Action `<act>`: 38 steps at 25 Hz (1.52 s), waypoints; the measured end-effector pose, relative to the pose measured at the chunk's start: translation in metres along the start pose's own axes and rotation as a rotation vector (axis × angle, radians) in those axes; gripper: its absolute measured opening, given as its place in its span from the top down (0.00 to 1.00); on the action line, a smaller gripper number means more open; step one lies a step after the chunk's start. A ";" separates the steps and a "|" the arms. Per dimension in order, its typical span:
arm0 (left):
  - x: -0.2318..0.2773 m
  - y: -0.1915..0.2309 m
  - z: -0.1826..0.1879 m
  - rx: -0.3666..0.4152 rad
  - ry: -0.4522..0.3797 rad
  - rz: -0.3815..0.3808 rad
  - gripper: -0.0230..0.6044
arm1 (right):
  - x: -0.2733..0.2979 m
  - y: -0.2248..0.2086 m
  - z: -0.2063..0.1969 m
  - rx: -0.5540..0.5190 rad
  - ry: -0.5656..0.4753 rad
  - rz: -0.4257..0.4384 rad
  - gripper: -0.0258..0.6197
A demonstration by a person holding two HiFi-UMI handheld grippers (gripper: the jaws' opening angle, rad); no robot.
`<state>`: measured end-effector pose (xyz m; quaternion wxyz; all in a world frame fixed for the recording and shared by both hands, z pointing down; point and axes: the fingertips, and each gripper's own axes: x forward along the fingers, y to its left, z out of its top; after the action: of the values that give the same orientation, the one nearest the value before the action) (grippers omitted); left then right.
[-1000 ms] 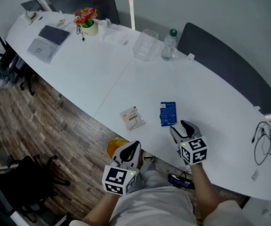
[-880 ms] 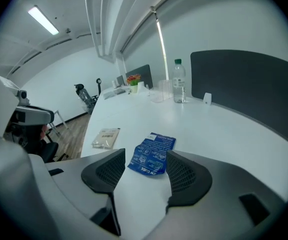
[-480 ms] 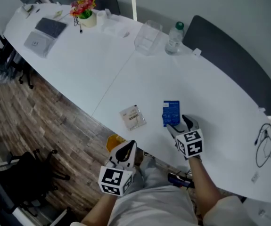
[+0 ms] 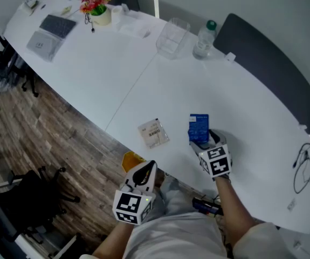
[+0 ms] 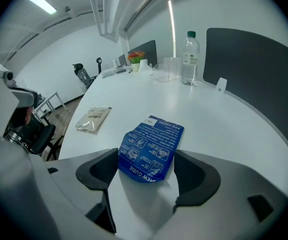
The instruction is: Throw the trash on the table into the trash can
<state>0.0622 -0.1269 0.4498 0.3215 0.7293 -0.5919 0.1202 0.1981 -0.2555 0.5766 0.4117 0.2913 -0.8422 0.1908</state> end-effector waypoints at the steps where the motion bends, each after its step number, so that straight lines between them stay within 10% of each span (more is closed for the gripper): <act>1: 0.000 0.001 0.000 0.000 0.001 0.002 0.96 | 0.002 0.000 -0.001 -0.004 0.009 -0.002 0.42; 38: -0.032 0.004 0.001 -0.022 -0.054 0.038 0.96 | -0.034 0.008 0.027 -0.023 -0.077 -0.045 0.72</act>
<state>0.0492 -0.1029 0.4329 0.3111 0.7173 -0.6154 0.1000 0.1936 -0.2535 0.5324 0.3865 0.3123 -0.8528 0.1607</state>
